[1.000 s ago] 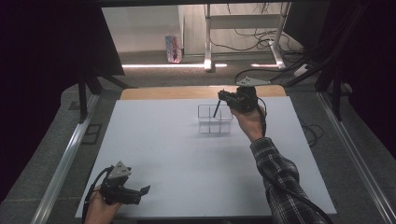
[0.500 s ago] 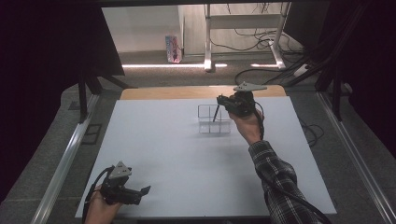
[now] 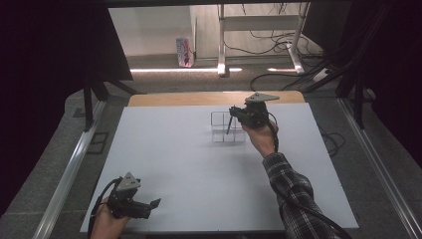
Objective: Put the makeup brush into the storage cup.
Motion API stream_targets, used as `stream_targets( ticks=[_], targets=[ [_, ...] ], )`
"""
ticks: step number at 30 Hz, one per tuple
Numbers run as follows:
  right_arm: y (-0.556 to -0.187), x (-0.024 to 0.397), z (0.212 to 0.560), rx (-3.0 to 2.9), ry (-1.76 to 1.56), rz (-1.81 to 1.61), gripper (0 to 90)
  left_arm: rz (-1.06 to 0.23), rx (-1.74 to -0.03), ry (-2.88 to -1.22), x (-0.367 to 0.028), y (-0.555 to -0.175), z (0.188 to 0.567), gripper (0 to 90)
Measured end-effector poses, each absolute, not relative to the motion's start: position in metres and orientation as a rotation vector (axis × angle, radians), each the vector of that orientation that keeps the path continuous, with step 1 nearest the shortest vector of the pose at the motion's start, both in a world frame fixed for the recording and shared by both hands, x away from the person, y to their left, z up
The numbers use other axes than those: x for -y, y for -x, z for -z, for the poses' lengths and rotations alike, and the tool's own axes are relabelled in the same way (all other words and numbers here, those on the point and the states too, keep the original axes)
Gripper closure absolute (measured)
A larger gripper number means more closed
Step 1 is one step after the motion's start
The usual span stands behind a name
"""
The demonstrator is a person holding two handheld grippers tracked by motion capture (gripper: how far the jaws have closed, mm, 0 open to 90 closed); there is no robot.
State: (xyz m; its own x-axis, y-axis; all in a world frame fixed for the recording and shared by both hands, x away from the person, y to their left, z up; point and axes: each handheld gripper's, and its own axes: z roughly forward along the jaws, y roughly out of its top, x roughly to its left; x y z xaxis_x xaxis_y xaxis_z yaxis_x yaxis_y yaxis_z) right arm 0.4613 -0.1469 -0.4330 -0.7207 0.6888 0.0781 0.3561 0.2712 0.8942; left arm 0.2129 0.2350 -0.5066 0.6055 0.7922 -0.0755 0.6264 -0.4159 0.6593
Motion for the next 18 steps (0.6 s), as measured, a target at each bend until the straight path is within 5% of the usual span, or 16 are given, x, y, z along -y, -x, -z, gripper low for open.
stream_targets(
  ticks=[14,15,18],
  targets=[
    [-0.467,0.147,0.447,-2.256,-0.998,-1.394,82.1,-0.327,-1.105,-2.183,-0.234,-0.213,0.507,1.3],
    [-0.468,0.146,0.447,-2.270,-1.003,-1.399,78.9,-0.328,-1.105,-2.183,-0.234,-0.213,0.507,1.3],
    [-0.471,0.145,0.446,-2.256,-1.013,-1.385,48.5,-0.327,-1.105,-2.182,-0.234,-0.213,0.507,1.3]
  ],
)
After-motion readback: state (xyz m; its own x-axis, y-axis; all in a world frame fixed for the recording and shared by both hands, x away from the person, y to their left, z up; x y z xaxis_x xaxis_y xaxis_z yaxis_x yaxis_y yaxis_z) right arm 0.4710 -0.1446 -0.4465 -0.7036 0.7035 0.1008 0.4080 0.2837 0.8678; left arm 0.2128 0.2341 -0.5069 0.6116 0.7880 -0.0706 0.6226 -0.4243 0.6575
